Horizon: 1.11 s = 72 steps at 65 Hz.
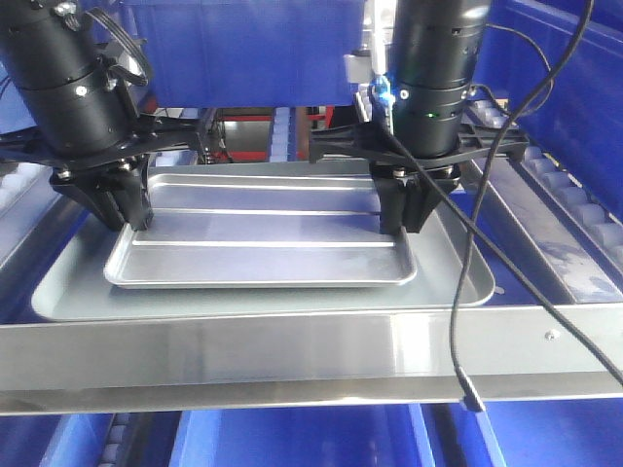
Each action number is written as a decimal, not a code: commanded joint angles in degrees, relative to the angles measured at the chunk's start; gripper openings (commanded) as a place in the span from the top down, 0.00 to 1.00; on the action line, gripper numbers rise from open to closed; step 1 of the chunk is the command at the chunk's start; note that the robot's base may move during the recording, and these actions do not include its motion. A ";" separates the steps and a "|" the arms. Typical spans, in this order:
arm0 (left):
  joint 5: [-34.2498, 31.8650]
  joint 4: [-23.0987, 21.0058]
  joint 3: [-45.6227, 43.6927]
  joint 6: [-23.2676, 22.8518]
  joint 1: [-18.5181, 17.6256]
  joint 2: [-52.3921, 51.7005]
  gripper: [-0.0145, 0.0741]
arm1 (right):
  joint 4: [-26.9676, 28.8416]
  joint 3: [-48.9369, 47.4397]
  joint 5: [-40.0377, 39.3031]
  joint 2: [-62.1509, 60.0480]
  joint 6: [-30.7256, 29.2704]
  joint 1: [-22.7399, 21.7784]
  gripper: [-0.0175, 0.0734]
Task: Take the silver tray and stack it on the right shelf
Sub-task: 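Open both grippers and raise them off the stacked tray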
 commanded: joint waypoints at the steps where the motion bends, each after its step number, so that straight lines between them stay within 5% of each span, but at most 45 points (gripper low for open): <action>1: -3.51 -1.39 -1.98 0.83 -0.59 -2.63 0.95 | 1.71 -3.05 -5.06 -3.28 -0.53 0.32 0.72; 8: -3.40 -1.17 -1.98 0.83 -0.59 -2.63 0.91 | 1.71 -3.57 -4.88 -3.28 -0.53 0.32 0.64; 18: -4.51 -1.17 -1.98 0.83 -0.59 -2.63 0.54 | 1.71 -3.74 -4.05 -3.28 -0.53 0.32 0.42; 24: -4.39 -1.17 -1.98 0.83 -0.52 -2.63 0.45 | 1.19 -3.79 -2.79 -3.28 -0.53 0.19 0.30; 44: -3.34 0.44 -2.09 0.83 0.55 -2.63 0.49 | 1.07 -3.79 -0.12 -3.54 -0.53 -0.34 0.27; 50: -1.30 0.44 -2.80 0.83 0.67 -2.63 0.58 | 1.12 -3.79 0.40 -3.92 -0.53 -0.34 0.29; 54: -0.01 0.44 -3.59 0.83 0.67 -2.63 0.69 | 1.12 -3.79 0.37 -4.35 -0.53 -0.34 0.36; 62: -0.40 0.98 -3.80 0.83 0.67 -2.63 0.96 | 1.07 -3.79 -0.83 -4.35 -0.53 -0.34 0.66; 66: -0.40 1.11 -3.80 0.83 0.67 -2.63 0.94 | 1.07 -3.79 -1.07 -4.35 -0.53 -0.34 0.76; 72: -0.64 1.20 -3.92 0.83 0.80 -2.63 0.94 | 1.07 -3.91 -1.44 -4.49 -0.53 -0.34 0.75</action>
